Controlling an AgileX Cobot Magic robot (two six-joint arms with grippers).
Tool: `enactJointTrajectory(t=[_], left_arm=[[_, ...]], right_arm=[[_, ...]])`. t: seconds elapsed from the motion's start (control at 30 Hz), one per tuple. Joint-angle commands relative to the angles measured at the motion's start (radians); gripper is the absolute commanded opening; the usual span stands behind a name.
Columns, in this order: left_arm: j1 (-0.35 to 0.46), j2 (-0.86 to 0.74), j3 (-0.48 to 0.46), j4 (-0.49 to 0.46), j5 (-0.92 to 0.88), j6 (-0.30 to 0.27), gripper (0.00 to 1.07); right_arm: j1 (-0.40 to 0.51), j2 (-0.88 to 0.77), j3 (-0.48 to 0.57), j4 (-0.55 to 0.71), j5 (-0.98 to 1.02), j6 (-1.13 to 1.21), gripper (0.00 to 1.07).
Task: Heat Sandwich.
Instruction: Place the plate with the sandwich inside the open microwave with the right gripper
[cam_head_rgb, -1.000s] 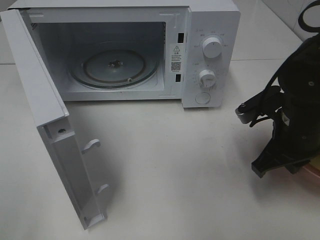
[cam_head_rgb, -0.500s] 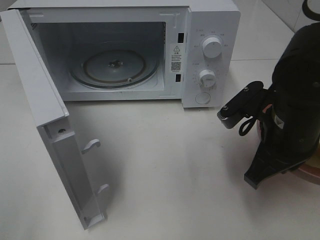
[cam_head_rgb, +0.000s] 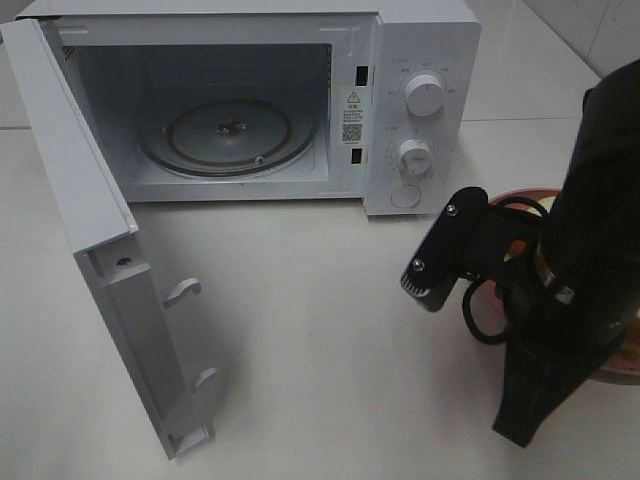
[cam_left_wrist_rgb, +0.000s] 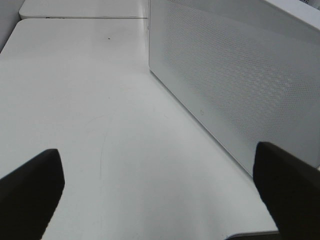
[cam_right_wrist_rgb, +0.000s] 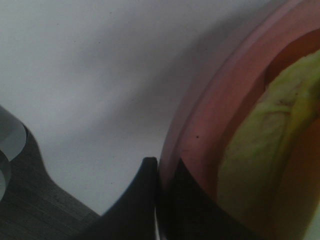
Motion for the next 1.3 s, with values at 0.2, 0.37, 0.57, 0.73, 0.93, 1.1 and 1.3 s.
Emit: enactJointTrajectory(t=[0.2,0.37,0.57,0.73,0.93,1.1,1.3], left_arm=[[0.005,-0.025,0.004,-0.006,-0.009,0.000,0.97],[0.005,-0.025,0.004,-0.006,-0.009,0.000,0.97],[0.005,-0.025,0.004,-0.006,-0.009,0.000,0.97],[0.005,-0.025,0.004,-0.006,-0.009,0.000,0.97],[0.005,-0.025,0.004,-0.006,-0.009,0.000,0.97],[0.005,-0.025,0.004,-0.006,-0.009,0.000,0.97],[0.005,-0.025,0.004,-0.006,-0.009,0.000,0.97]], right_arm=[[0.079,-0.093,0.051,-0.022,-0.004,-0.107,0.00],[0.096,-0.139,0.078,-0.021,-0.031,-0.171,0.00],[0.096,-0.143,0.080,-0.022,-0.056,-0.291,0.00],[0.096,-0.143,0.080,-0.022,-0.075,-0.423,0.00],[0.096,-0.143,0.080,-0.022,-0.114,-0.507,0.00],[0.096,-0.143,0.080,-0.021,-0.135,-0.591,0.00],[0.096,-0.143,0.080,-0.021,-0.161,-0.635,0.01]])
